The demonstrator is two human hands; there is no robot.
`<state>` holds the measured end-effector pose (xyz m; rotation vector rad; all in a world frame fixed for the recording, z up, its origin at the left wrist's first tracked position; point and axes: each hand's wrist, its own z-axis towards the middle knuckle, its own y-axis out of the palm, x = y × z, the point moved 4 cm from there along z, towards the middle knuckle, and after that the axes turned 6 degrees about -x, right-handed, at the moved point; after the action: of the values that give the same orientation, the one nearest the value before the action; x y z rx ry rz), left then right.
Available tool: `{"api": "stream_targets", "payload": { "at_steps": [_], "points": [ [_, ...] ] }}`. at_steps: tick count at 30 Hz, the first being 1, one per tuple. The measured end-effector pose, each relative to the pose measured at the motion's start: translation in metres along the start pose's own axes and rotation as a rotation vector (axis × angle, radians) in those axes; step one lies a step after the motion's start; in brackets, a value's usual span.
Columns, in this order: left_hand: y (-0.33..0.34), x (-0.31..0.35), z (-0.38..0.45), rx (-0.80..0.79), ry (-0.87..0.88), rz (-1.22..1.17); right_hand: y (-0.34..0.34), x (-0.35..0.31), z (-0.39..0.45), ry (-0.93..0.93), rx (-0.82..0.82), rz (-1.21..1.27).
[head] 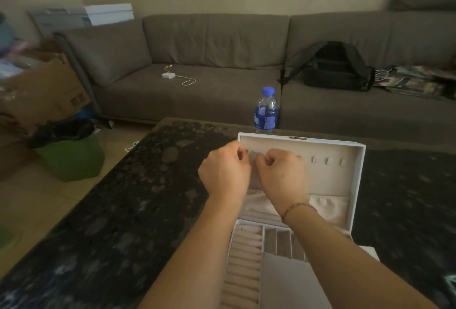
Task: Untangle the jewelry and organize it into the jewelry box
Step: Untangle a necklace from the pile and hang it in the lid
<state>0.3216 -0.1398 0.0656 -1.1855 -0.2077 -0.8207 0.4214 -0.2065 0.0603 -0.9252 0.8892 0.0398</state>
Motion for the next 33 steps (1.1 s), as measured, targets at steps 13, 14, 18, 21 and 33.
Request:
{"api": "stream_targets", "payload": {
  "at_steps": [13, 14, 18, 21, 33],
  "points": [
    [-0.002, -0.014, -0.019, -0.145, 0.213, 0.11, -0.001, 0.026, -0.026, -0.289, -0.15, -0.186],
    [-0.004, -0.015, -0.021, -0.143, 0.227, 0.107, -0.006, 0.03, -0.029, -0.339, -0.144, -0.22],
    [-0.007, -0.019, -0.029, -0.216, 0.267, 0.151, -0.028, 0.041, -0.042, -0.475, -0.139, -0.295],
    [-0.005, -0.018, -0.035, -0.251, 0.296, 0.232, -0.031, 0.045, -0.049, -0.489, -0.2, -0.355],
    [0.001, -0.009, -0.071, -0.382, 0.357, 0.185, 0.002, 0.028, -0.058, 0.034, -0.442, 0.318]
  ]
}}
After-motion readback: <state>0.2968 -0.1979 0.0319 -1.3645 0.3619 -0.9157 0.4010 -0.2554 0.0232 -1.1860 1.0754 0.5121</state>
